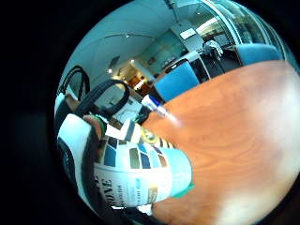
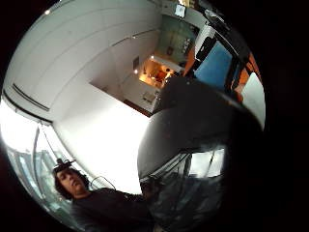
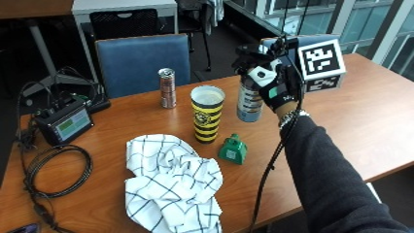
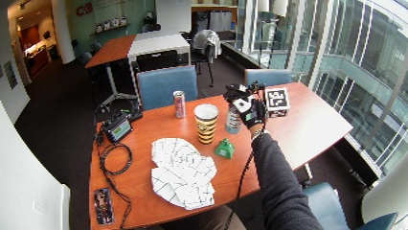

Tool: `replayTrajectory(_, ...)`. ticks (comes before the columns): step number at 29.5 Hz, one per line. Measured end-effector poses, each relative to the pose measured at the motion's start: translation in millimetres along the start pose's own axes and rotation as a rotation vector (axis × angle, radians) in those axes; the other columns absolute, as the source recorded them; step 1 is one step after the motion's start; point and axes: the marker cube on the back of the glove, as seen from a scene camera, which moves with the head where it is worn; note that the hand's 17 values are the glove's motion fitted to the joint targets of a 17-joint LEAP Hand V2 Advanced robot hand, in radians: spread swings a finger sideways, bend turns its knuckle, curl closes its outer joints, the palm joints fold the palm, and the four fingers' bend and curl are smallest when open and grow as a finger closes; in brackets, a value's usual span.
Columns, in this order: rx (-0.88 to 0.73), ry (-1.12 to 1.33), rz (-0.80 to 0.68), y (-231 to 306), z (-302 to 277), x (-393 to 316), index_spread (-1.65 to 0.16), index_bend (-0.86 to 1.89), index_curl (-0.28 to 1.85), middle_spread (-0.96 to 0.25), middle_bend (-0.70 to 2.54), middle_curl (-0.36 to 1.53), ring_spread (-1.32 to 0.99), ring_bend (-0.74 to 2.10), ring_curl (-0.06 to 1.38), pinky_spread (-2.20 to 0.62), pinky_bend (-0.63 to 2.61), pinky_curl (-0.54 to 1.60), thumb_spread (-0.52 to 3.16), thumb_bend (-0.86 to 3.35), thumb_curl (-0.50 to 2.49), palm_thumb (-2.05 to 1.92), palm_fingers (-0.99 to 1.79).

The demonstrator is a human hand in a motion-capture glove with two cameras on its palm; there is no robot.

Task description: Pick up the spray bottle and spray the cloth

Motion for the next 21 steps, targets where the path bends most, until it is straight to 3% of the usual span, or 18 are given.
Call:
replayTrajectory(9,-0.283,0.22,-0.134,-12.5,-10.0,-61.4,-0.29,0.29,0.53,-0.22,0.43,0.47,-0.19,0.51,0.43,-0.25,0.43,0.38,0.46,-0.03,0.71,0.88,1.35)
replayTrajectory(21,-0.641,0.607,-0.221,8.0,18.9,-80.5,-0.29,0.29,0.54,-0.22,0.44,0.47,-0.18,0.51,0.43,-0.25,0.43,0.38,0.45,-0.03,0.73,0.88,1.36)
